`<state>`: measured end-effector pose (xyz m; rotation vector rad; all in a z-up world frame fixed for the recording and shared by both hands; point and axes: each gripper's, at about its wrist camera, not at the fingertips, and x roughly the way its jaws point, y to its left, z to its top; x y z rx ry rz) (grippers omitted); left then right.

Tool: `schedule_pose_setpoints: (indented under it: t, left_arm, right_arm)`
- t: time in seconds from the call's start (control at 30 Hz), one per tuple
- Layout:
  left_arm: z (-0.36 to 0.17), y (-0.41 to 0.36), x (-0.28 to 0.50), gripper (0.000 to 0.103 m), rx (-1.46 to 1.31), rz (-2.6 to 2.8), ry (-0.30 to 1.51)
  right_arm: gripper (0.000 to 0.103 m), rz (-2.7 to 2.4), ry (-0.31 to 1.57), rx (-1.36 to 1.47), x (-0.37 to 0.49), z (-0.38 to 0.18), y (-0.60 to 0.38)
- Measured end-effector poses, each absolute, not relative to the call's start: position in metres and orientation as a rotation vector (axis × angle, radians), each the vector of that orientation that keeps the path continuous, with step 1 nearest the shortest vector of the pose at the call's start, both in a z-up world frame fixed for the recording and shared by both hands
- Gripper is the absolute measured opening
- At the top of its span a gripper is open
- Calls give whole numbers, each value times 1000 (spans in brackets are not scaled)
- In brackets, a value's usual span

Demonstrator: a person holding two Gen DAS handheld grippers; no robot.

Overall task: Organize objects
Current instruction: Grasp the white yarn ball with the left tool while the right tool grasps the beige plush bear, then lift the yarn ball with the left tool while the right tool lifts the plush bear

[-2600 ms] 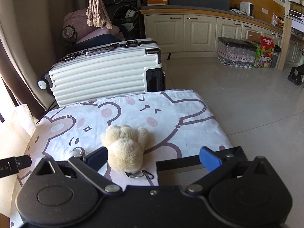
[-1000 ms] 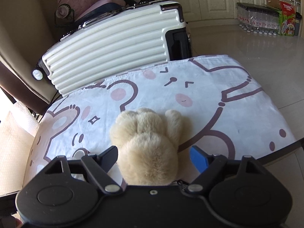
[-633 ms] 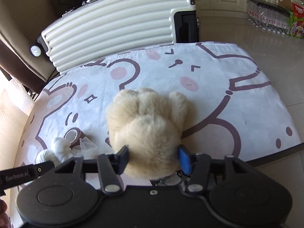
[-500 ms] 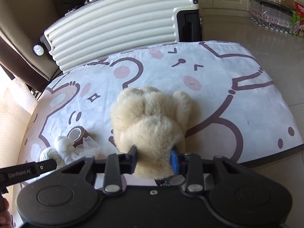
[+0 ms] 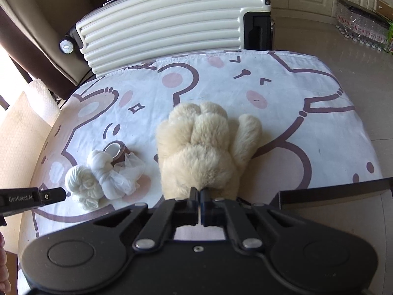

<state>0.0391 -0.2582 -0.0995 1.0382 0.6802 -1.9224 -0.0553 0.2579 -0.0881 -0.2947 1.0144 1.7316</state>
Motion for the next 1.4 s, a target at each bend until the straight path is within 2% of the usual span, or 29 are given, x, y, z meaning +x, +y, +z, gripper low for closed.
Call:
schedule_pose_setpoints:
  t: [0.2, 0.27, 0.3, 0.33, 0.4, 0.5, 0.67, 0.7, 0.77, 0.83, 0.93, 1.13, 1.4]
  left_arm:
    - [-94, -255, 42, 0, 1016, -1938, 689]
    - [-96, -253, 40, 5, 1029, -1950, 673]
    - [-98, -253, 38, 8, 1037, -1953, 669]
    - [-101, -253, 37, 17, 1049, -1947, 666]
    - [-106, -254, 35, 27, 1065, -1944, 665]
    - [-115, -256, 32, 31, 1084, -1928, 682]
    - [-126, -257, 22, 49, 1099, -1934, 686]
    - [-128, -257, 19, 50, 1105, -1935, 682]
    - [-133, -257, 15, 51, 1120, -1933, 676]
    - [-138, -258, 12, 52, 1133, -1923, 667]
    - [-145, -262, 10, 53, 1138, -1901, 671]
    - [-154, -266, 6, 61, 1157, -1891, 651]
    - [-156, -268, 3, 61, 1155, -1909, 633]
  right_arm:
    - [1, 1759, 1016, -311, -54, -78, 239]
    - [1, 1775, 1026, -329, -53, -76, 232]
    - [1, 1781, 1035, -335, -53, -75, 229]
    - [1, 1787, 1045, -345, -53, -75, 225]
    - [1, 1793, 1055, -364, -53, -74, 220]
    - [1, 1808, 1075, -386, -53, -72, 214]
    - [1, 1818, 1082, -403, -56, -71, 209]
    - [3, 1817, 1089, -400, -56, -72, 210]
    - [18, 1790, 1103, -395, -57, -75, 213]
    - [45, 1759, 1101, -405, -57, -79, 218]
    - [62, 1714, 1112, -414, -58, -86, 226]
    - [78, 1689, 1117, -414, -70, -93, 245]
    - [86, 1608, 1090, -490, -91, -106, 263]
